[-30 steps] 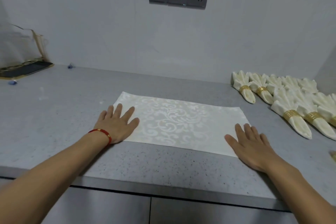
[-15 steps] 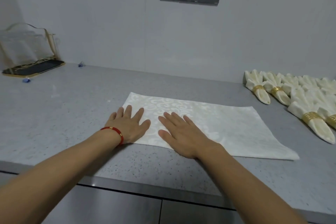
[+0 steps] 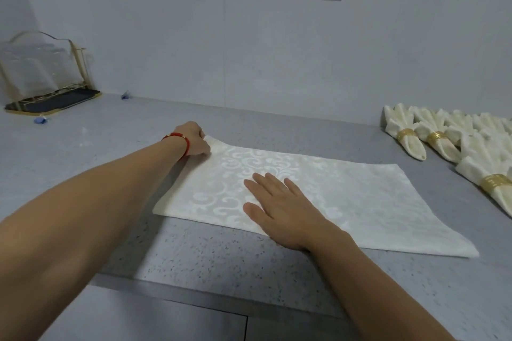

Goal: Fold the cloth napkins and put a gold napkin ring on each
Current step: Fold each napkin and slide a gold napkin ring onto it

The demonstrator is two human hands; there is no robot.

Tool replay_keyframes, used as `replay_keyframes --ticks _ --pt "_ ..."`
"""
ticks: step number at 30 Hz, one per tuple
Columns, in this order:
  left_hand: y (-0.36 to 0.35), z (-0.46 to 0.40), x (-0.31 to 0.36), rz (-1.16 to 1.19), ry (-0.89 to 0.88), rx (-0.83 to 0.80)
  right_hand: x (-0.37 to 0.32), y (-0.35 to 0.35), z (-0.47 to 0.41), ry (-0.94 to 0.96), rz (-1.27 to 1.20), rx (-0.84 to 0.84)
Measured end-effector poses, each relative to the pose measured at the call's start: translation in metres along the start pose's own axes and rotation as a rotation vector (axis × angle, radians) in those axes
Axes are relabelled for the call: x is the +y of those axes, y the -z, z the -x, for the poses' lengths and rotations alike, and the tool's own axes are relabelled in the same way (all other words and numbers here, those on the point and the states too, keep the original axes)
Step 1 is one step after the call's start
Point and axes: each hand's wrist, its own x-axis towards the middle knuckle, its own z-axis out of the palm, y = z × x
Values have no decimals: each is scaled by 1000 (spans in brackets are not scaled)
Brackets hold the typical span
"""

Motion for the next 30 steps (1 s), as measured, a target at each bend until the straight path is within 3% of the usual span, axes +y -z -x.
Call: replay_keyframes --ticks 3,6,8,11,13,16,21,25,30 --pt "3 23 12 166 -93 116 -1 8 3 -4 -207 91" --pt "1 65 33 168 -300 227 1 22 5 -47 -432 492" --pt "-9 104 49 150 -456 297 1 31 5 -140 -656 625" --pt "-35 159 72 123 -593 321 -1 36 5 -245 -1029 520" --pt "-52 186 81 169 -568 263 3 37 7 -262 -1106 461" --pt "-69 212 78 144 -560 195 13 37 15 -298 -1043 402" --pt "-77 226 61 -216 -426 243 20 43 24 -375 -985 332" --pt "-78 224 61 -188 -297 113 20 43 26 -392 -909 236" --pt "-79 222 57 -251 -252 194 25 41 27 -390 -800 169"
